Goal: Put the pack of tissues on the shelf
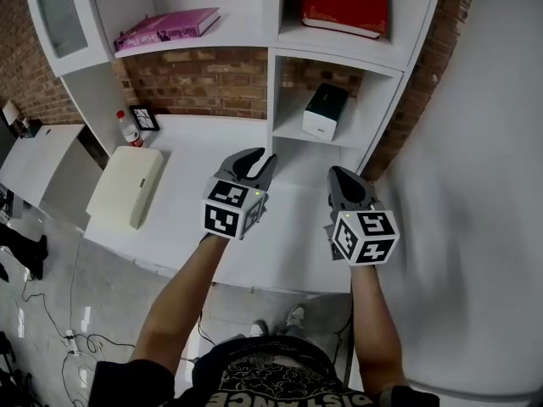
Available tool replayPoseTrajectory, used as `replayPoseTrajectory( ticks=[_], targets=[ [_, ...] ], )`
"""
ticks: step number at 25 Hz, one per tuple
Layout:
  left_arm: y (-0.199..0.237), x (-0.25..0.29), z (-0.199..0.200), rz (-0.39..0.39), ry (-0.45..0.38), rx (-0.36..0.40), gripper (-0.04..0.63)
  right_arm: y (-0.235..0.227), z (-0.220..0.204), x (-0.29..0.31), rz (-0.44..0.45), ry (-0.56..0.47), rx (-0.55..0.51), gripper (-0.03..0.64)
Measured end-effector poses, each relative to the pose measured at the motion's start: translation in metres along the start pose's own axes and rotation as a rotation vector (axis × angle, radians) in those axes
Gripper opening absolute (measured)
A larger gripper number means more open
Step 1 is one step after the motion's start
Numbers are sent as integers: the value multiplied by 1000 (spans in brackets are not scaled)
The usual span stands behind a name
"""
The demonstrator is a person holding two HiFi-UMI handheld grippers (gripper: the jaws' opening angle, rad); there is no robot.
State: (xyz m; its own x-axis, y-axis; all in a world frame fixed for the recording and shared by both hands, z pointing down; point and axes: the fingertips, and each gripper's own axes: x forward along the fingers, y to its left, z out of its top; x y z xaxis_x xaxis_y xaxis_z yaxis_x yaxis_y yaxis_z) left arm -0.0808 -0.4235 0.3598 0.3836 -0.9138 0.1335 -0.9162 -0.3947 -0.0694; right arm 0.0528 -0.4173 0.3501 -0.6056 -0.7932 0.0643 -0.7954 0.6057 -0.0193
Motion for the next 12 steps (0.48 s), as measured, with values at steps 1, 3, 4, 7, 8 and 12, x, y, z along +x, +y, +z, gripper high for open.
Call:
replayPoseTrajectory(
  ticks=[1, 3, 4, 7, 8, 12],
  targets=[
    [0, -4, 0, -1, 0, 4, 86, 3, 1, -2, -3, -1, -5, 3],
    [2, -11, -1, 0, -8, 5, 57, 8, 2, -6, -9, -4, -14, 3],
    [2, -14, -1, 0, -13, 4, 51, 11, 3, -9, -12, -5, -18, 3],
    [3, -23, -4, 1, -16, 7, 28, 16, 2, -15, -22, -1, -21, 3],
    [3, -25, -5, 3, -15, 10, 14, 18, 2, -16, -24, 0, -21, 3],
    [6, -30, -14, -2, 1, 3, 0, 24, 2, -21, -28, 5, -31, 3]
  ],
)
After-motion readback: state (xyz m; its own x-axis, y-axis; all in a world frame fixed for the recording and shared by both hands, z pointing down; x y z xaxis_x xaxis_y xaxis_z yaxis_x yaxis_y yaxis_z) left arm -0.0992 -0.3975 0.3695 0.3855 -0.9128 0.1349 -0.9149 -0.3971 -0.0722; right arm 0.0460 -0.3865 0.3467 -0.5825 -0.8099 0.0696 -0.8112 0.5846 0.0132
